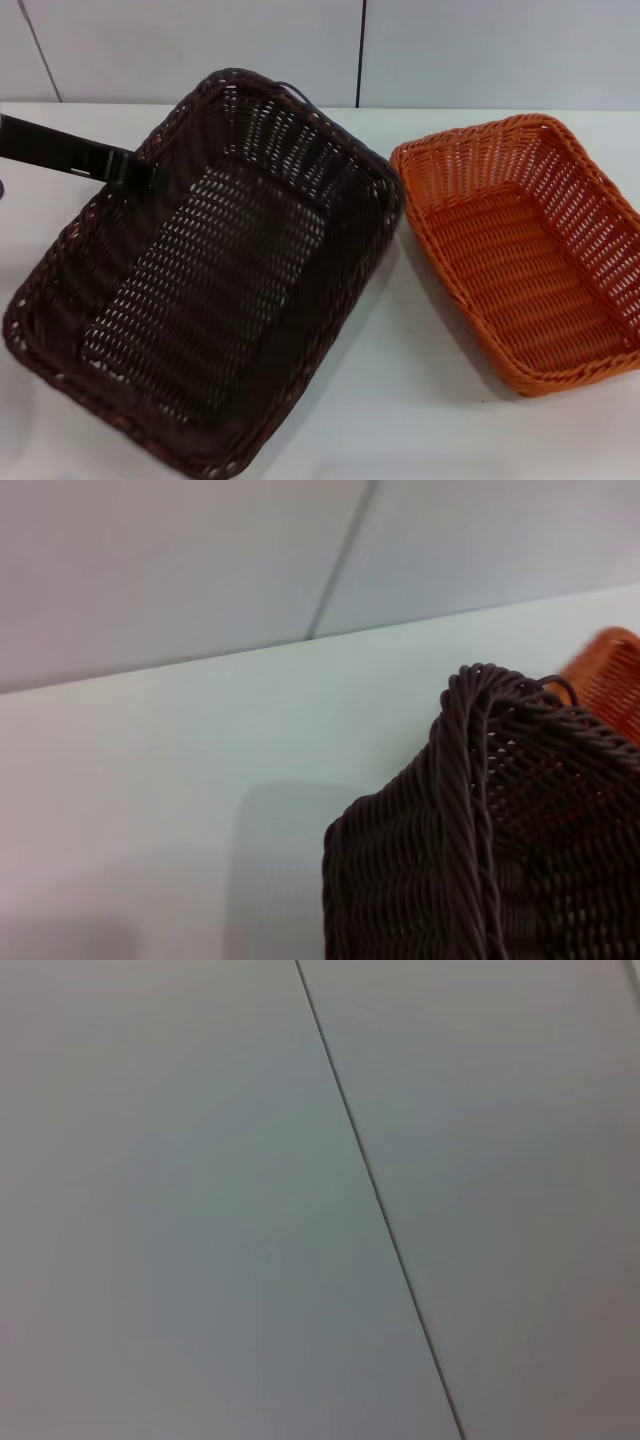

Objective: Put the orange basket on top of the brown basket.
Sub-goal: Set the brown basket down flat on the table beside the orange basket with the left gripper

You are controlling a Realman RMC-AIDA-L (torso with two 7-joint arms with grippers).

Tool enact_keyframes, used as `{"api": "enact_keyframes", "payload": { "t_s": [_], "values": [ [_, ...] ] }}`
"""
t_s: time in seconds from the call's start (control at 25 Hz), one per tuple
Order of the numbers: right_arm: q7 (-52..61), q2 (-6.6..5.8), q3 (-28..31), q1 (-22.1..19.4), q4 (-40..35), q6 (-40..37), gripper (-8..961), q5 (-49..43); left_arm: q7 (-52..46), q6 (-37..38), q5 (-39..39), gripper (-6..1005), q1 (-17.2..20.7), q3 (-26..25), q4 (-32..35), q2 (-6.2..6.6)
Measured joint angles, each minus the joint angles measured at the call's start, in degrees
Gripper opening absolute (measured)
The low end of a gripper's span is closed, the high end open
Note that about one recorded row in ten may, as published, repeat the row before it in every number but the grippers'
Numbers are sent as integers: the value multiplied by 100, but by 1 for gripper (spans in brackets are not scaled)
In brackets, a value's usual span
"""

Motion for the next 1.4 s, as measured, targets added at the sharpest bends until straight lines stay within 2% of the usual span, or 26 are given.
{"api": "enact_keyframes", "payload": {
  "t_s": [0.12, 0.24, 0.28, 0.32, 0.44, 0.48, 0.56, 0.64, 0.76, 0.8, 0.88, 1.0, 1.16, 1.4],
  "values": [
    [0, 0, 0, -1, -4, 2, 753, 0, 482, -516, -76, 205, -260, -26, 239, 178],
    [0, 0, 0, -7, -7, 4, 753, 0, 558, -587, -76, 205, -333, -6, 345, 206],
    [0, 0, 0, -11, -8, 5, 753, 0, 761, -737, -67, 206, -560, 69, 717, 251],
    [0, 0, -1, -14, -7, 5, 753, 0, 863, -715, -47, 206, -761, 131, 1088, 228],
    [0, 0, 0, -23, -6, 5, 753, 0, 907, -688, -39, 206, -856, 154, 1288, 201],
    [0, 0, -8, -32, 2, 14, 753, 0, 1011, -417, -28, 206, -1212, 185, 1951, 27],
    [0, 1, -19, -35, 6, 26, 753, -1, 1024, -208, -26, 206, -1411, 215, 2337, -79],
    [0, 1, -44, -36, 7, 75, 753, -12, 1006, 91, -38, 206, -1631, 316, 2810, -151],
    [0, 11, -53, -37, 9, 130, 752, -30, 882, 500, -190, 206, -1847, 443, 3254, -196],
    [1, 16, -55, -40, 11, 137, 752, -38, 818, 788, -491, 206, -1933, 470, 3516, -212],
    [1, 18, -56, -42, 11, 137, 752, -42, 818, 902, -695, 206, -1956, 475, 3628, -210],
    [23, 28, -62, -54, 17, 138, 752, -54, 932, 1262, -1533, 206, -1969, 536, 3860, -203],
    [33, 36, -69, -56, 24, 138, 752, -59, 981, 1342, -1807, 207, -1943, 647, 3915, -185],
    [36, 40, -71, -54, 36, 138, 752, -62, 983, 1288, -1797, 207, -1838, 681, 3902, -157]
  ]
}}
